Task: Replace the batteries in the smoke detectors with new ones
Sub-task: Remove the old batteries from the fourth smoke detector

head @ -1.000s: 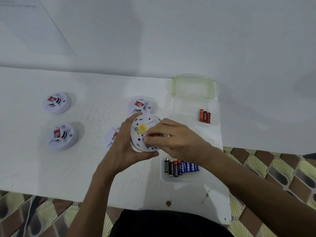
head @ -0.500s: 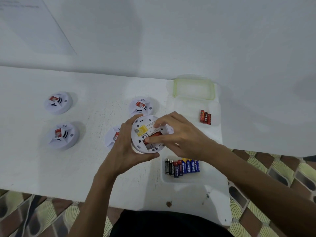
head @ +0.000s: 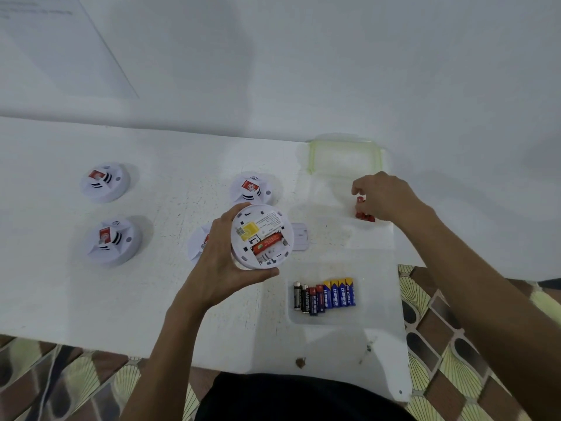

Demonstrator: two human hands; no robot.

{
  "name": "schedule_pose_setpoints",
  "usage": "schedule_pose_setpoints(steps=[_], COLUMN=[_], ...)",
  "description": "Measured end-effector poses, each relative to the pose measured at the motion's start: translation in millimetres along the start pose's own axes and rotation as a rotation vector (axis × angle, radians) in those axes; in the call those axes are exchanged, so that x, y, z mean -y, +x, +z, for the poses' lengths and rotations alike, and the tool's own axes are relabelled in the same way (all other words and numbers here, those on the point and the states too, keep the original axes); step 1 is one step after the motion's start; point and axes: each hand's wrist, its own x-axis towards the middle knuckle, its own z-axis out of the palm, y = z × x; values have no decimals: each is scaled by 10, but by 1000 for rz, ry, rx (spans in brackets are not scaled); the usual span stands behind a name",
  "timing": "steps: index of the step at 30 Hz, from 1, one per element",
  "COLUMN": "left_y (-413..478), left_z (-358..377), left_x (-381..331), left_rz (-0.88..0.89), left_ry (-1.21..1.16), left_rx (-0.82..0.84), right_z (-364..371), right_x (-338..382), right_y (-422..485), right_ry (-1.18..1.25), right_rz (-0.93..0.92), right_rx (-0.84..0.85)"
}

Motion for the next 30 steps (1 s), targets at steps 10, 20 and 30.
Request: schedule_pose_setpoints(steps=[10, 20, 30], left_y=[-7, 3, 4], left_z=[-1, -1, -1], left_x=[44, 89, 90], left_rz=[-7, -25, -24], left_ry=[-8, -16, -8], left_rx=[5, 12, 17], right_z=[194, 293, 311], right_x=[-18, -38, -59], right_y=[142, 101, 133], right_ry=[-143, 90, 220], right_rz=[-106, -129, -152], right_rx=[10, -77, -56])
